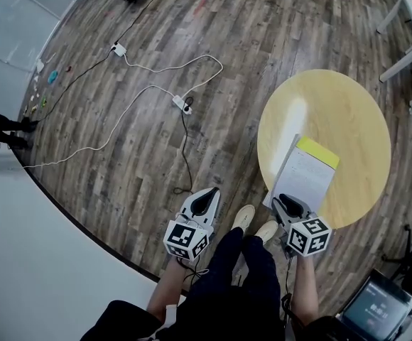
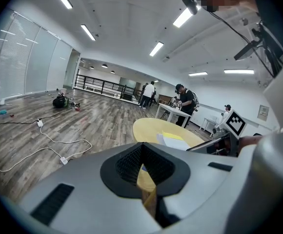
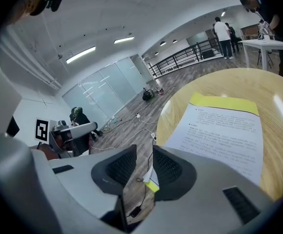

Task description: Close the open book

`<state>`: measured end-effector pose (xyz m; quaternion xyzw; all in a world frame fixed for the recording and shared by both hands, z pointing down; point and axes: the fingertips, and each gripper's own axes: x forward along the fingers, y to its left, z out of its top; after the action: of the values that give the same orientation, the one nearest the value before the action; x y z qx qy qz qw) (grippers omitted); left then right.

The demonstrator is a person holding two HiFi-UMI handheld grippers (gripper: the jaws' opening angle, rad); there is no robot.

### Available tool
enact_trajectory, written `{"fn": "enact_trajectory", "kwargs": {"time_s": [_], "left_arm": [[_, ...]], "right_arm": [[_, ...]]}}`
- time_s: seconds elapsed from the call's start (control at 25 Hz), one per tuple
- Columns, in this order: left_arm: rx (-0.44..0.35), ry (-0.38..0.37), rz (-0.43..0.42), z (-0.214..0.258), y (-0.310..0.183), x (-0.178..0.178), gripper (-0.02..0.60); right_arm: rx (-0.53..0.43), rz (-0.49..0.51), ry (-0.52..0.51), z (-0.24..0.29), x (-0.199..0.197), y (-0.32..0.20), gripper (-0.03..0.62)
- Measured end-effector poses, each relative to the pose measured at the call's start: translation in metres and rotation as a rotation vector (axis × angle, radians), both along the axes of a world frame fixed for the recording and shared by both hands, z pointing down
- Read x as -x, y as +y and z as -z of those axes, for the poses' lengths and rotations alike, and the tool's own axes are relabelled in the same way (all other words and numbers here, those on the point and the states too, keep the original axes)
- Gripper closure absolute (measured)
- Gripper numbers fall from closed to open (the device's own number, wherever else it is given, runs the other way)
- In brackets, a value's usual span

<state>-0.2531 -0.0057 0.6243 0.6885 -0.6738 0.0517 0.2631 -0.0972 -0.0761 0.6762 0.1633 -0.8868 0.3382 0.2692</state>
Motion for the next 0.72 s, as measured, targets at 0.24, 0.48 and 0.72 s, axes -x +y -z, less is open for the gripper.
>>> {"fn": "enact_trajectory", "kwargs": {"time_s": [0.24, 0.48, 0.72], "left_arm": [[-0.025, -0.011, -0.020, 0.032, -0.006, -0.004, 0.583], [-0.084, -0.026, -0.061, 0.064, -0.027, -0.014, 0.583], [-0.165, -0.056, -0.124, 0.108, -0.057, -0.035, 0.583]], "right_arm": [[-0.016, -0.019, -0.019, 0.035, -0.001, -0.002, 0.508], [-0.092, -0.082, -0.038, 0.069, -0.018, -0.018, 0.508], [-0.200, -0.185, -0.094, 0.125, -0.047, -0.048, 0.508]]}}
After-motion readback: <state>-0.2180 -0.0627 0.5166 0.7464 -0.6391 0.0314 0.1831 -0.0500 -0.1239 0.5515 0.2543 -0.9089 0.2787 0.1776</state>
